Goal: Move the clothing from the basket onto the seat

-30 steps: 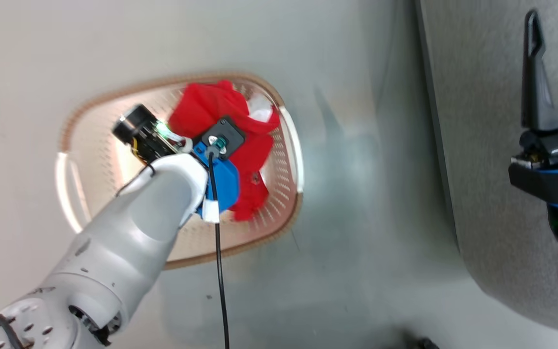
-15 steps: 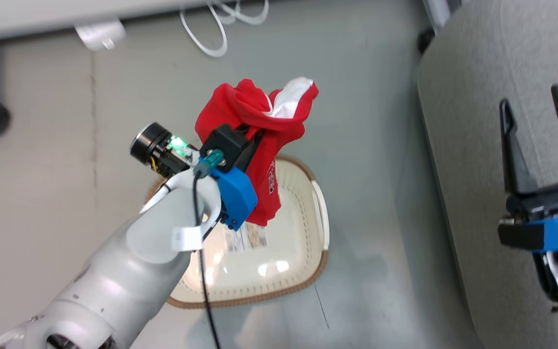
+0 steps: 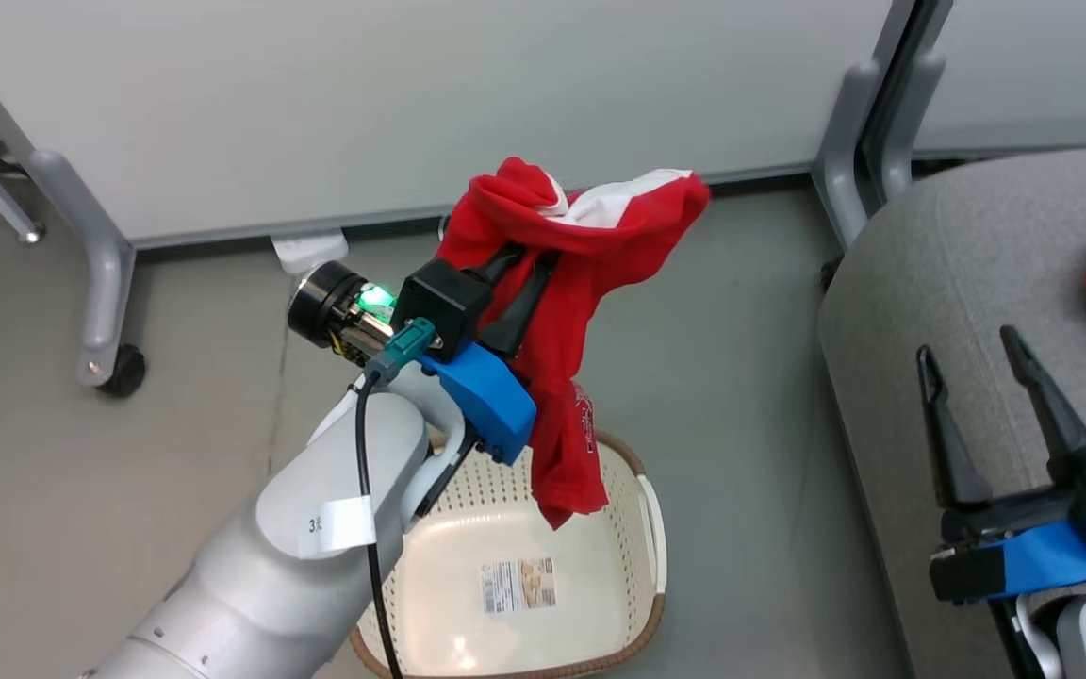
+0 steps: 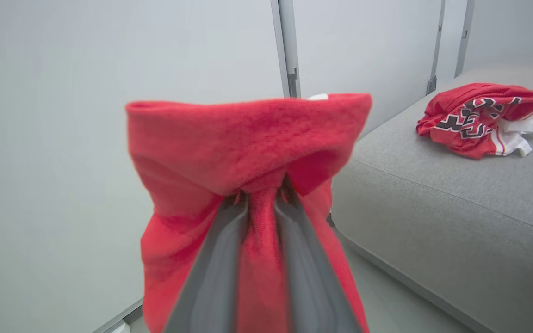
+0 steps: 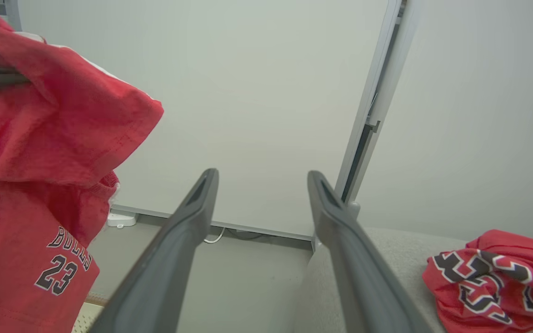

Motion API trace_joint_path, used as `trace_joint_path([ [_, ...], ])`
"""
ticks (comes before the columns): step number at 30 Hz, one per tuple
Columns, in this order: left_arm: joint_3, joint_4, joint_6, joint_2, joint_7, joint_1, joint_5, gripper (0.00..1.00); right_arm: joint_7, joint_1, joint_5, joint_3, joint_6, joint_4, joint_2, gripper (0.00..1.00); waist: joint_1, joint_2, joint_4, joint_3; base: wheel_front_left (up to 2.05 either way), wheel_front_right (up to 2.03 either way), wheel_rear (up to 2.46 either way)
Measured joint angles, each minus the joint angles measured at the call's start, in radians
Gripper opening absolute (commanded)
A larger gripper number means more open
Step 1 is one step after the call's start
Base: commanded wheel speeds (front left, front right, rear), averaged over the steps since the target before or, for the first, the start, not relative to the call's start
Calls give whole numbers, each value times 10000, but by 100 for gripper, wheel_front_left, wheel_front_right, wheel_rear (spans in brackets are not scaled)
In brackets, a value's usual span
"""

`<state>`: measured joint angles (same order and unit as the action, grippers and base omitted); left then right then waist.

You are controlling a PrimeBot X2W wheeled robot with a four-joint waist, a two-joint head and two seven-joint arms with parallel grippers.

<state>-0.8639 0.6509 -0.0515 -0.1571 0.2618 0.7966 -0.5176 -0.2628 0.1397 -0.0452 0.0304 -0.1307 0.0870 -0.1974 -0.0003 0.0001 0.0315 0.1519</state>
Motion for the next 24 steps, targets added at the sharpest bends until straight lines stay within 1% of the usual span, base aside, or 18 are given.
trace_joint_path([
  [6,297,-485,-107,224,10,-272,119,0,0,-546,-19,-150,0,111,144,100,0,0,128,-925,0,0,0],
  [10,364,-602,-169,299,10,-290,167,0,0,-716,-29,-268,0,128,253,100,1,1,192,-1226,0,0,0],
  [19,385,-627,-211,301,12,-365,251,0,0,-843,-132,-631,0,167,339,100,2,0,245,-1374,0,0,0],
  [24,376,-631,-244,357,10,-359,282,0,0,-825,-234,-1292,0,228,336,100,2,0,319,-1284,0,0,0],
])
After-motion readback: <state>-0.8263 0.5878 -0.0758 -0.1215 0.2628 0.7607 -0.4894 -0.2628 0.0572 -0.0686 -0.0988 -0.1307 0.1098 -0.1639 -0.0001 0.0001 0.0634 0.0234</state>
